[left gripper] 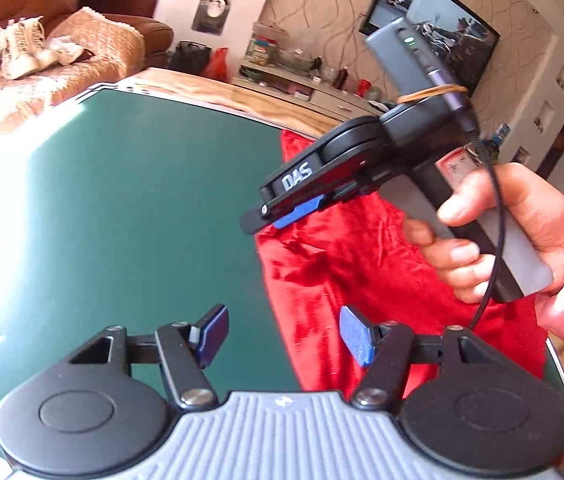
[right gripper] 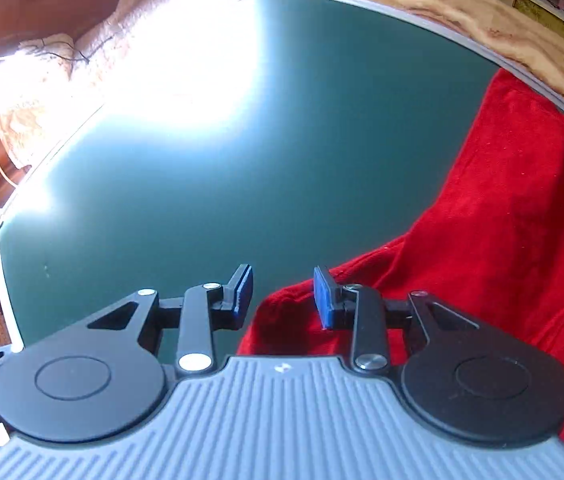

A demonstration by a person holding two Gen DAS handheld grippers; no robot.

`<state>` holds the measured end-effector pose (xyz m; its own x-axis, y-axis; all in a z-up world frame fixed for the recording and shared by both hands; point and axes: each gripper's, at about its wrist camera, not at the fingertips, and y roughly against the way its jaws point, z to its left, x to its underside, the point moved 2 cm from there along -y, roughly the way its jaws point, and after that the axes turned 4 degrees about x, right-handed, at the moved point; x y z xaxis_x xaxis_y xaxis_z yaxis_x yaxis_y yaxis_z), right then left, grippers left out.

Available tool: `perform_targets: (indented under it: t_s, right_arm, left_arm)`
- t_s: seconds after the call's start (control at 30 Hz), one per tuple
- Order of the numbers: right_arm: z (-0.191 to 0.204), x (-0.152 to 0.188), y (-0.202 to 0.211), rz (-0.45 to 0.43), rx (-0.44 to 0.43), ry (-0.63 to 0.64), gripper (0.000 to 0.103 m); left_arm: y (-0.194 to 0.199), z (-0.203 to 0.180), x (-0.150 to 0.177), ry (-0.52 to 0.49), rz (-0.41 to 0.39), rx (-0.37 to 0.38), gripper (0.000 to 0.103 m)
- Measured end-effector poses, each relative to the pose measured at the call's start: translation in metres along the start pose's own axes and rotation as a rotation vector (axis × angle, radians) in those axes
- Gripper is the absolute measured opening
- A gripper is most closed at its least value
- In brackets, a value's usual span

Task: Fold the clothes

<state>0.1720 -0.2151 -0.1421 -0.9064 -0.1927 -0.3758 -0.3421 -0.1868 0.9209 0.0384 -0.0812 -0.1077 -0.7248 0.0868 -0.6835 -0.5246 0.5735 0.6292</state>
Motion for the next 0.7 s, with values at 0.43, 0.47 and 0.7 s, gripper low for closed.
perform_targets:
  t_s: [0.43, 0.47, 0.7]
  right_arm:
    - [-0.035, 0.040, 0.084, -0.208, 0.055, -0.149, 0.002]
    - [-0.050, 0.055, 0.104, -0.248, 0.059, -0.197, 0.002]
    - [-0.102, 0.092, 0.128, -0.287, 0.092, -0.313, 0.011]
  left_arm:
    - [0.014, 0.025, -0.001, 0.024, -0.011, 0.054, 0.076]
    - [0.013, 0.023, -0.001, 0.017, -0.010, 0.066, 0.076]
    - [-0.020, 0.003, -0.011, -0.027, 0.016, 0.080, 0.076]
